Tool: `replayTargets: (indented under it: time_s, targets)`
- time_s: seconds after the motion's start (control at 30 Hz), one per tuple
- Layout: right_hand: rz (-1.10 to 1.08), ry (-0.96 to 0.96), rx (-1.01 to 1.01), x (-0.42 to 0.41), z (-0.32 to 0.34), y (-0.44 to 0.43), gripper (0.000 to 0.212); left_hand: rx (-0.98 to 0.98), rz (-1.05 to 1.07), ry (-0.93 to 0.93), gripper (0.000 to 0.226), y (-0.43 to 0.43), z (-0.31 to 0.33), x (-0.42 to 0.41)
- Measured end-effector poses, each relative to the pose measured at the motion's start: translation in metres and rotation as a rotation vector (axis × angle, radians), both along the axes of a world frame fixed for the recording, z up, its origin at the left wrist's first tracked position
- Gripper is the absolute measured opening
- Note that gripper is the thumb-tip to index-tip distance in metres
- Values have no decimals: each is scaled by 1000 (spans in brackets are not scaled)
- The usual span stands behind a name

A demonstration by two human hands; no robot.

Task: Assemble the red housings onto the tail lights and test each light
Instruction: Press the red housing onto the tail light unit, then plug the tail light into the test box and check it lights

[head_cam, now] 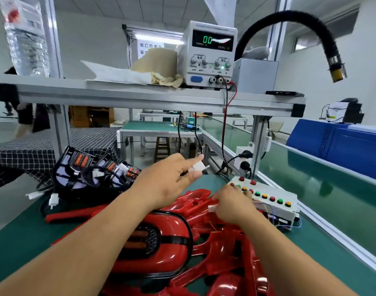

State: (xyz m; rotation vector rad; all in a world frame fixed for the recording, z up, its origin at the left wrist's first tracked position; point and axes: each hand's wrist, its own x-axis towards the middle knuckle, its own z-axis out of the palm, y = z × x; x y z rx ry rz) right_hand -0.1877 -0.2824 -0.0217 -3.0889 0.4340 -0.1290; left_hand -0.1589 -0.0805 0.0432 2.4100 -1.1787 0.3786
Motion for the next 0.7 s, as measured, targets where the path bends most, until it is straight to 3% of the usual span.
replayTargets:
  time_s: [0.1,0.23,0.4,0.57,0.7]
  targets:
    - [20,-19,-8,6,-17,-1,30,-163,-76,-90,41,-2,-3,6]
    - [5,-269,60,1,-18,-6,24,-323,-105,-70,28,-6,-8,14]
    - [119,-704,571,-17,-17,-13,21,-260,-140,83,30,-16,-14,24]
    - [184,-788,816,-26,-23,-18,20,-301,-159,182,29,-29,-22,31]
    - [215,-835,858,-27,-23,-19,15,-146,-150,239,24,-41,-24,35]
